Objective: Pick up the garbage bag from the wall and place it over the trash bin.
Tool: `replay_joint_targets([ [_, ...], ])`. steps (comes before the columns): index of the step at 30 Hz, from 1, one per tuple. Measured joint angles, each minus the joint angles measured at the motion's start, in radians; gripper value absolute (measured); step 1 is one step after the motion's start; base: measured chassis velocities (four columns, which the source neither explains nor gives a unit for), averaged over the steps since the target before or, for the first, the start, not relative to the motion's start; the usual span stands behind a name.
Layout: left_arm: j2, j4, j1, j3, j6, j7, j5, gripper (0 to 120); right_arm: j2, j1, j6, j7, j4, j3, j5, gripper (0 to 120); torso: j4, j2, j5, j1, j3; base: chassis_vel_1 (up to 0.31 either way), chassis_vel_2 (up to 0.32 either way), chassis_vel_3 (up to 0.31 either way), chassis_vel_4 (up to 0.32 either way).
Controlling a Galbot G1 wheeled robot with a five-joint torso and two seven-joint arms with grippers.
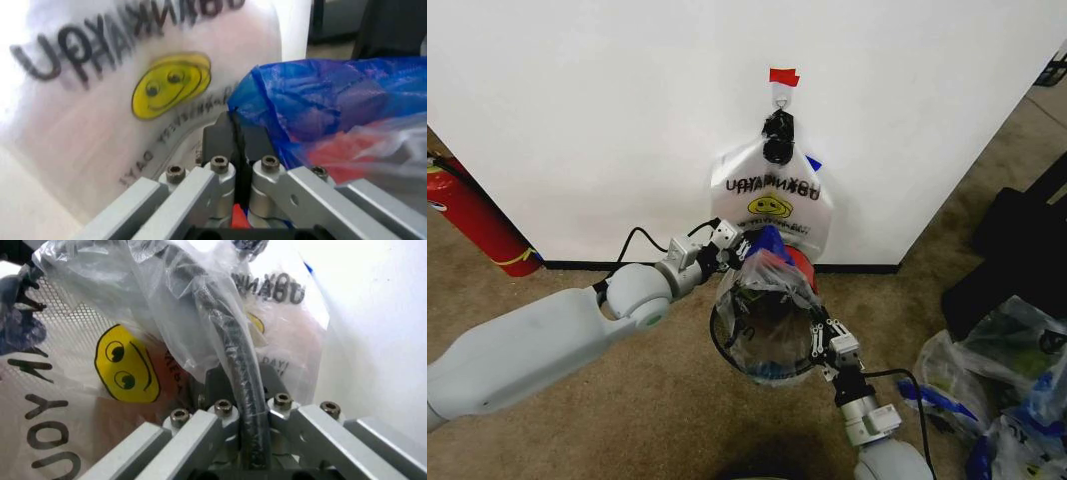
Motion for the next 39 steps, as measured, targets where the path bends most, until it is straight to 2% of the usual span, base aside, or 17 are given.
replay_joint_targets([
  [5, 0.017, 0.023, -0.024, 0.033, 0.000, 0.039, 0.024, 0, -0.007, 0.008, 0.008, -0.002, -0.002, 0.001, 0.003, 0, 0.0000, 0.000, 0.0000, 0.000, 0.000, 0.000, 0.000, 0.000, 0.000],
  [13, 0.023, 0.015, -0.037, 0.051, 0.067, 0.064, 0.081, 0, -0.012, 0.014, 0.009, -0.006, -0.002, -0.002, 0.006, 0, 0.0000, 0.000, 0.0000, 0.000, 0.000, 0.000, 0.000, 0.000, 0.000],
  [17, 0.024, -0.027, -0.031, 0.015, 0.118, 0.001, 0.035, 13, -0.008, 0.013, 0.008, -0.004, -0.008, -0.004, 0.018, 0, -0.0001, 0.000, -0.0001, 0.000, 0.000, 0.000, 0.000, 0.000, 0.000],
  [18, 0.029, -0.045, -0.028, -0.004, 0.129, -0.007, 0.019, 19, -0.004, 0.014, 0.003, -0.001, -0.010, -0.005, 0.026, 0, -0.0002, 0.000, 0.0001, 0.000, 0.000, 0.000, 0.000, 0.000, 0.000],
  [20, 0.037, -0.063, -0.027, -0.019, 0.138, -0.015, 0.004, 22, 0.001, 0.015, -0.006, 0.007, -0.012, -0.007, 0.039, 0, -0.0002, 0.000, 0.0000, 0.000, 0.000, 0.000, 0.000, 0.000, 0.000],
  [24, 0.083, -0.138, -0.018, -0.049, 0.167, -0.026, -0.048, 39, 0.016, 0.024, -0.091, 0.072, -0.007, -0.027, 0.104, 0, -0.0001, 0.000, 0.0002, 0.000, 0.000, 0.000, 0.000, 0.000, 0.000],
  [27, 0.119, -0.185, 0.011, -0.069, 0.182, -0.019, -0.040, 52, 0.027, 0.027, -0.129, 0.100, 0.014, -0.041, 0.151, 0, 0.0003, 0.000, -0.0003, 0.000, 0.000, 0.000, 0.000, 0.000, 0.000],
  [28, 0.119, -0.185, 0.011, -0.069, 0.182, -0.019, -0.040, 52, 0.027, 0.027, -0.129, 0.100, 0.014, -0.041, 0.151, 0, 0.0003, 0.000, -0.0003, 0.000, 0.000, 0.000, 0.000, 0.000, 0.000],
  [30, 0.134, -0.217, 0.038, -0.090, 0.185, -0.028, -0.036, 61, 0.034, 0.027, -0.142, 0.112, 0.019, -0.046, 0.185, 0, 0.0002, 0.000, -0.0002, 0.000, 0.000, 0.000, 0.000, 0.000, 0.000],
  [31, 0.138, -0.231, 0.049, -0.097, 0.185, -0.040, -0.035, 65, 0.037, 0.027, -0.148, 0.121, 0.021, -0.048, 0.201, 0, 0.0000, 0.000, 0.0000, 0.000, 0.000, 0.000, 0.000, 0.000, 0.000],
  [34, 0.147, -0.315, 0.115, -0.131, 0.184, -0.176, -0.033, 77, 0.067, 0.027, -0.192, 0.178, 0.041, -0.051, 0.289, 0, -0.0001, 0.000, 0.0000, 0.000, 0.000, 0.000, 0.000, 0.000, 0.000],
  [35, 0.147, -0.315, 0.115, -0.131, 0.184, -0.176, -0.033, 77, 0.067, 0.027, -0.192, 0.178, 0.041, -0.051, 0.289, 0, -0.0001, 0.000, 0.0000, 0.000, 0.000, 0.000, 0.000, 0.000, 0.000],
  [37, 0.128, -0.366, 0.163, -0.151, 0.193, -0.302, -0.045, 86, 0.094, 0.018, -0.216, 0.219, 0.060, -0.045, 0.332, 0, 0.0008, 0.000, 0.0006, 0.000, 0.000, 0.000, 0.000, 0.000, 0.000],
  [38, 0.107, -0.396, 0.207, -0.164, 0.194, -0.377, -0.047, 90, 0.109, 0.012, -0.224, 0.240, 0.067, -0.038, 0.341, 0, -0.0006, 0.000, -0.0004, 0.000, 0.000, 0.000, 0.000, 0.000, 0.000],
  [39, 0.097, -0.410, 0.237, -0.174, 0.196, -0.411, -0.044, 93, 0.117, 0.011, -0.228, 0.254, 0.068, -0.033, 0.344, 0, -0.0008, 0.000, -0.0009, 0.000, 0.000, 0.000, 0.000, 0.000, 0.000],
])
